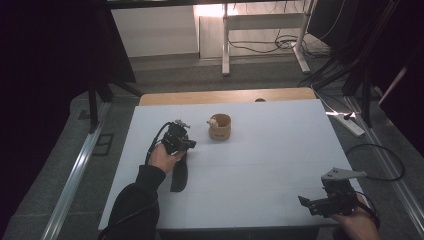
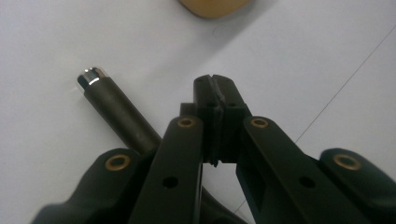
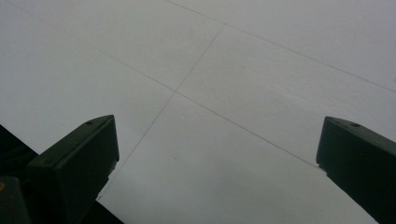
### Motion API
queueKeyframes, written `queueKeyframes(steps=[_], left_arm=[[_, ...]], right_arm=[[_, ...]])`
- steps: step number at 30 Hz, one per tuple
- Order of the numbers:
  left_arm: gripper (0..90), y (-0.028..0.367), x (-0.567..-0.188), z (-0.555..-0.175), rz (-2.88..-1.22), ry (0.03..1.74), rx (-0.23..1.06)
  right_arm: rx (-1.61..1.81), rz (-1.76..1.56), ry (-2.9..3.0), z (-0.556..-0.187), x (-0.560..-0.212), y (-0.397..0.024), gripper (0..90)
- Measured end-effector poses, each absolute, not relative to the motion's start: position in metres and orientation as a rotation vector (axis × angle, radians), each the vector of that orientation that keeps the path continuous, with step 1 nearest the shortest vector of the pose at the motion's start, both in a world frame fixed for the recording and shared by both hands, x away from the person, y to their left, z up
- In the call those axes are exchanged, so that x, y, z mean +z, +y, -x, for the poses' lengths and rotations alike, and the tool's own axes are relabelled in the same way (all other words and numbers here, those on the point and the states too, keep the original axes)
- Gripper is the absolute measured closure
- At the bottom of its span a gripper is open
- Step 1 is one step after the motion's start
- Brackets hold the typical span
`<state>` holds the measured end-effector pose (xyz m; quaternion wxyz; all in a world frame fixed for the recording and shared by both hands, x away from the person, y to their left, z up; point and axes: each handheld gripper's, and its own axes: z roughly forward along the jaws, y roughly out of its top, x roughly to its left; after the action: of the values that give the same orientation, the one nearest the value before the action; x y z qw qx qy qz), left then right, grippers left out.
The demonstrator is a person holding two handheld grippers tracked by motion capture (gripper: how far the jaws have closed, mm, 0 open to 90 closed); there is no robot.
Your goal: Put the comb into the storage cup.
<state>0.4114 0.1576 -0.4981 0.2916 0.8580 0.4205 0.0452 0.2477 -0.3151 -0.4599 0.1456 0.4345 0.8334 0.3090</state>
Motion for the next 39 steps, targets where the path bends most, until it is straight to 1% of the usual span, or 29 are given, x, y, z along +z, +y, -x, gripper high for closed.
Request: queueKeyframes(steps=[6,22,29,39], left_arm=[[88.3,0.155,-0.510,-0.413,-2.320,1.135,0.113],[88.4,0.167,-0.520,-0.420,-2.297,1.217,0.131],[88.4,0.180,-0.520,-0.421,-2.288,1.247,0.128],[88.4,0.209,-0.519,-0.416,-2.249,1.296,0.117]], right_arm=[[0.888,-1.258,2.395,-0.248,-0.460,-0.315,0.0],[0.873,-1.256,2.405,-0.248,-0.461,-0.315,0.0],[0.870,-1.254,2.405,-0.248,-0.460,-0.314,0.0],[0.869,-1.244,2.405,-0.248,-0.461,-0.314,0.0]])
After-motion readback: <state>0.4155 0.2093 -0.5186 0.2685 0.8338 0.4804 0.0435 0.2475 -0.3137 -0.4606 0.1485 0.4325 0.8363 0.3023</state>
